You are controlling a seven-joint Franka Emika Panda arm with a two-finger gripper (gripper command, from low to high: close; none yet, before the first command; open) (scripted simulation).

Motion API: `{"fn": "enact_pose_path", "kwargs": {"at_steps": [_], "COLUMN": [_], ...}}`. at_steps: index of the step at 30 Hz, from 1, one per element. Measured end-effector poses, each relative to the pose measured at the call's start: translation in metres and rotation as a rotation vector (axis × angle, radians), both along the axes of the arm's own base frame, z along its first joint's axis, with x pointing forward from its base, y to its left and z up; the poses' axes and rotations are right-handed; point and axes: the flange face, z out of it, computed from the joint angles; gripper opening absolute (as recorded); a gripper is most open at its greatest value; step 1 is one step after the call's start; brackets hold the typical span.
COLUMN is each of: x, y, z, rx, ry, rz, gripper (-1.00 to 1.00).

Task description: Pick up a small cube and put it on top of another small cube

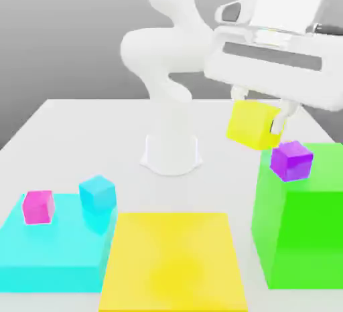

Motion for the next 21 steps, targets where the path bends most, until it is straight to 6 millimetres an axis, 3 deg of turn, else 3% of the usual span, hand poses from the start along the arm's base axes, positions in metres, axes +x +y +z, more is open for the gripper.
{"fn": "enact_pose_path", "kwargs": {"at_steps": [4, 7, 9, 12, 14, 17, 18, 21], "x": [-0.004, -0.022, -0.044, -0.093, -0.116, -0.124, -0.125, -0.125], "y": [-0.100, -0.176, -0.227, -0.297, -0.323, -0.329, -0.329, -0.329], "z": [-0.014, -0.026, -0.045, -0.090, -0.125, -0.169, -0.178, -0.178], "rx": [0.063, 0.112, 0.152, 0.218, 0.246, 0.253, 0.253, 0.253], "ry": [0.004, 0.002, 0.007, 0.021, 0.027, 0.029, 0.029, 0.029], "rz": [-0.301, -0.539, -0.706, -0.967, -1.075, -1.107, -1.109, -1.109], "gripper": [-1.00, -1.00, -1.00, -1.00, -1.00, -1.00, 1.00, 1.00]}}
